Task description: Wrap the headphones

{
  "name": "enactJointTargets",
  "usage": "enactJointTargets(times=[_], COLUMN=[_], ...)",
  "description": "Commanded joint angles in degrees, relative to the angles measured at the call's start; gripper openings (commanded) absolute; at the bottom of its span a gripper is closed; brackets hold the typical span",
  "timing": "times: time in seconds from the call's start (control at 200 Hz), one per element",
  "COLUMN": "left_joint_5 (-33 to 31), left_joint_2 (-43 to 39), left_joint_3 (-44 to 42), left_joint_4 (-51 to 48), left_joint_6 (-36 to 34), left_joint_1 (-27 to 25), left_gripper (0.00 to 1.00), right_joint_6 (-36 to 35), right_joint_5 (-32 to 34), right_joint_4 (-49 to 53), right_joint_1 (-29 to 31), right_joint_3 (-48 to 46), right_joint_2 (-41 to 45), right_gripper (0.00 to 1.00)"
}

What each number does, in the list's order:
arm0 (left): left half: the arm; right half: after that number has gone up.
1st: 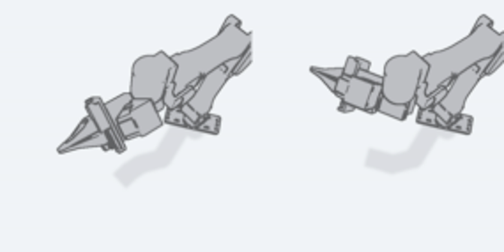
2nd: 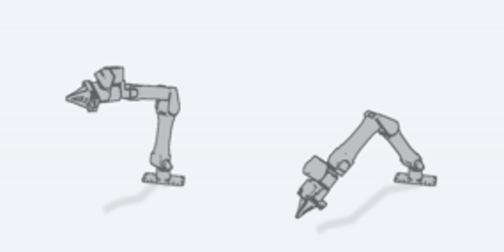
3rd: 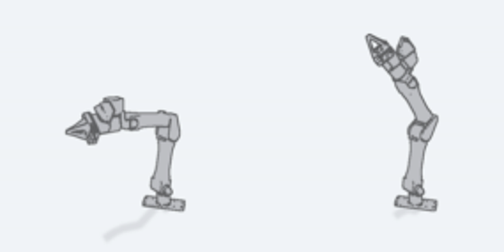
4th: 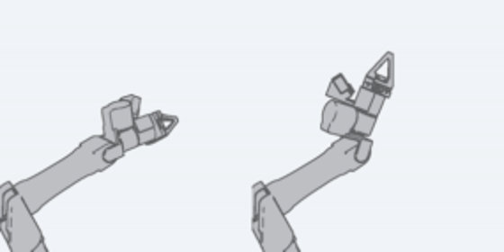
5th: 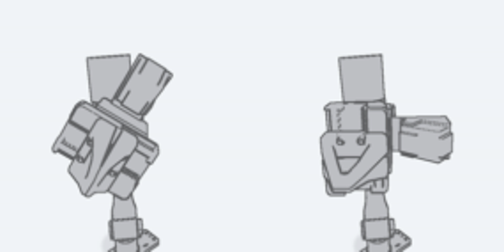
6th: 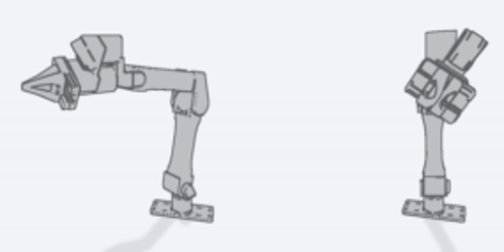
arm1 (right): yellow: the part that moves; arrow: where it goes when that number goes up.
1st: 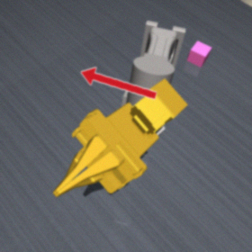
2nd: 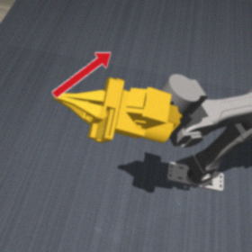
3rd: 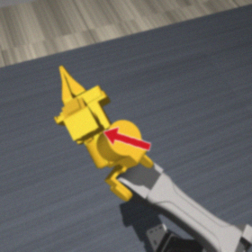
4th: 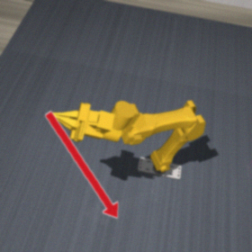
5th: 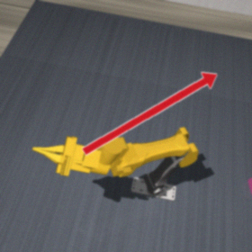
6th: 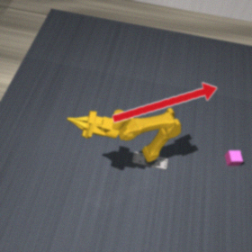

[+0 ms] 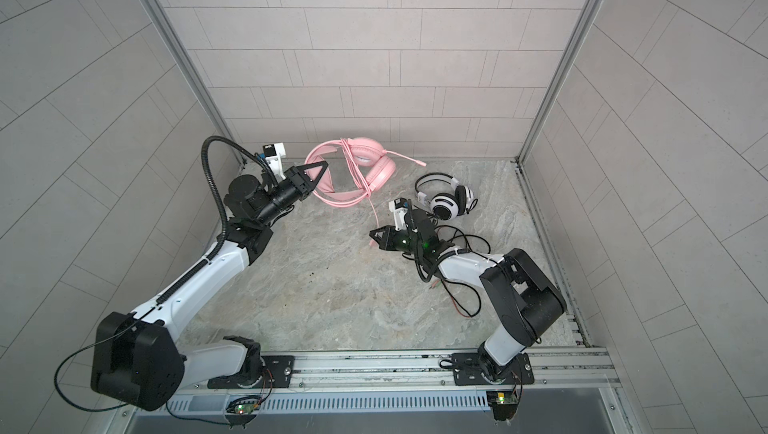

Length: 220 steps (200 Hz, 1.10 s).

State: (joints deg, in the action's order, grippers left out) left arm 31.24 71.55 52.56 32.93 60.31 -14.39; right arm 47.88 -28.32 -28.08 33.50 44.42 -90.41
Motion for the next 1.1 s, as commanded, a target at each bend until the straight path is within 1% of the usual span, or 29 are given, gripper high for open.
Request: enactJointTargets(times=[0.0, 0.16, 0.265, 0.335, 0.47, 0.635, 0.806, 0.936, 1.096], left_joint_5=[-3.9, -4.3, -2.6, -2.3, -1.5, -0.1, 0.5, 1.5, 2.0], left_joint_2=[-3.9, -3.6, -2.3, -2.1, -2.9, -3.2, -3.9, -3.9, -5.0], left_joint_3=[0.1, 0.8, 1.8, 2.1, 2.2, 1.9, 1.7, 1.7, 0.9], left_joint_4=[5.0, 0.8, 0.3, -0.2, -2.3, -4.5, -5.7, -6.1, -6.9], left_joint_6=[-1.5, -2.8, -2.6, -2.7, -3.4, -3.1, -2.6, -3.0, -2.8], left_joint_1=[0.1, 0.2, 0.5, 0.7, 2.1, 5.2, 8.2, 9.3, 12.2], left_gripper=[0.00, 0.00, 0.00, 0.00, 0.00, 0.00, 0.00, 0.00, 0.00], right_joint_6=[-1.1, -10.9, -15.3, -16.9, -18.2, -17.8, -18.9, -19.8, -21.2], right_joint_5=[1.7, 5.5, 7.4, 8.7, 11.1, 12.0, 15.6, 16.9, 19.0], right_joint_4=[7.9, 22.4, 27.1, 28.9, 31.1, 32.3, 35.4, 37.5, 40.3], right_joint_1=[3.5, 9.4, 12.8, 13.7, 13.7, 13.7, 13.7, 13.8, 13.7], right_joint_3=[4.5, 12.3, 15.2, 15.7, 14.4, 11.2, 8.2, 7.9, 7.6], right_joint_2=[3.5, 5.6, 6.3, 7.3, 10.5, 14.4, 18.4, 20.2, 22.4], right_gripper=[0.06, 0.06, 0.06, 0.06, 0.06, 0.06, 0.05, 0.05, 0.05])
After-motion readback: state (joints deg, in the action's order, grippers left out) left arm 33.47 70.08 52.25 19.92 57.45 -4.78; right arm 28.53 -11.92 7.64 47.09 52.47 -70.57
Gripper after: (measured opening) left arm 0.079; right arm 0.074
